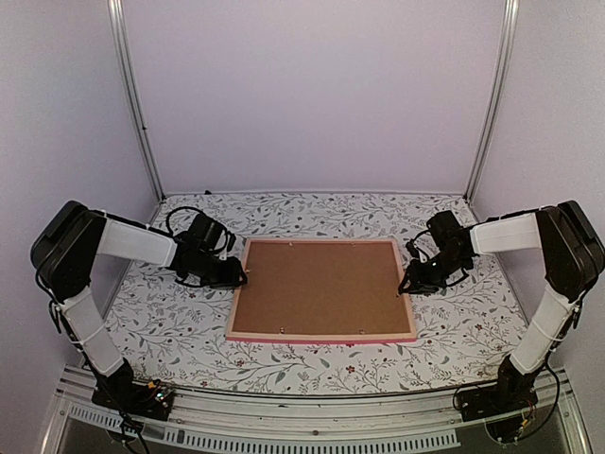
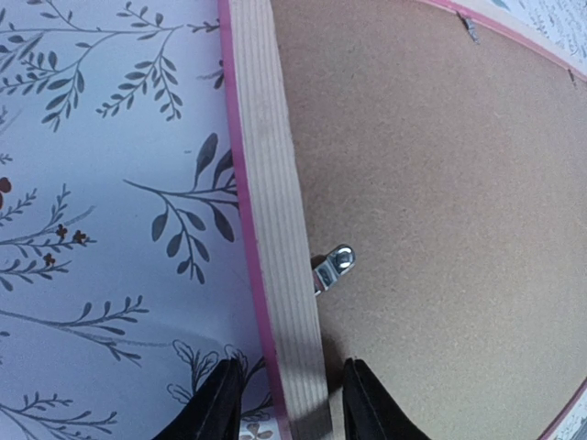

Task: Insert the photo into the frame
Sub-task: Press the fastener onto the backboard.

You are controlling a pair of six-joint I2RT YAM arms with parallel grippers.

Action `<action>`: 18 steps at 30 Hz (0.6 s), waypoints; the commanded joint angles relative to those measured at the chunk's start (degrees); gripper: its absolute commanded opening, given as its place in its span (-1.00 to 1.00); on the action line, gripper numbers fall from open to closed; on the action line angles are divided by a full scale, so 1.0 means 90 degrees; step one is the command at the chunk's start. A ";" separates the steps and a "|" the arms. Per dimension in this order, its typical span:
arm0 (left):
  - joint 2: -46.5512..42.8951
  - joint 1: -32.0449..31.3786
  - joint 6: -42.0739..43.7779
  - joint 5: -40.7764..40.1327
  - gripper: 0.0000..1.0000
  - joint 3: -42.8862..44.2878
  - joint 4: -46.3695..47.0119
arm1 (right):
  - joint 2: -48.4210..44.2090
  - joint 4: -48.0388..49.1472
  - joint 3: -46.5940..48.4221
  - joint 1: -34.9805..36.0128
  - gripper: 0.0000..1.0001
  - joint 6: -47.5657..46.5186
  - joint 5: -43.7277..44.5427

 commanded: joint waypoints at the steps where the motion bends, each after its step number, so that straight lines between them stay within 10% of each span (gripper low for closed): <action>1: 0.0071 -0.0074 0.0094 0.0013 -0.19 -0.0038 -0.0119 | -0.0013 -0.0342 0.0083 -0.0022 -0.41 -0.0273 0.0111; 18: 0.0110 -0.0074 0.0146 0.0025 -0.20 0.0045 -0.0149 | -0.0021 -0.0401 0.0379 -0.0031 -0.26 -0.0445 -0.0453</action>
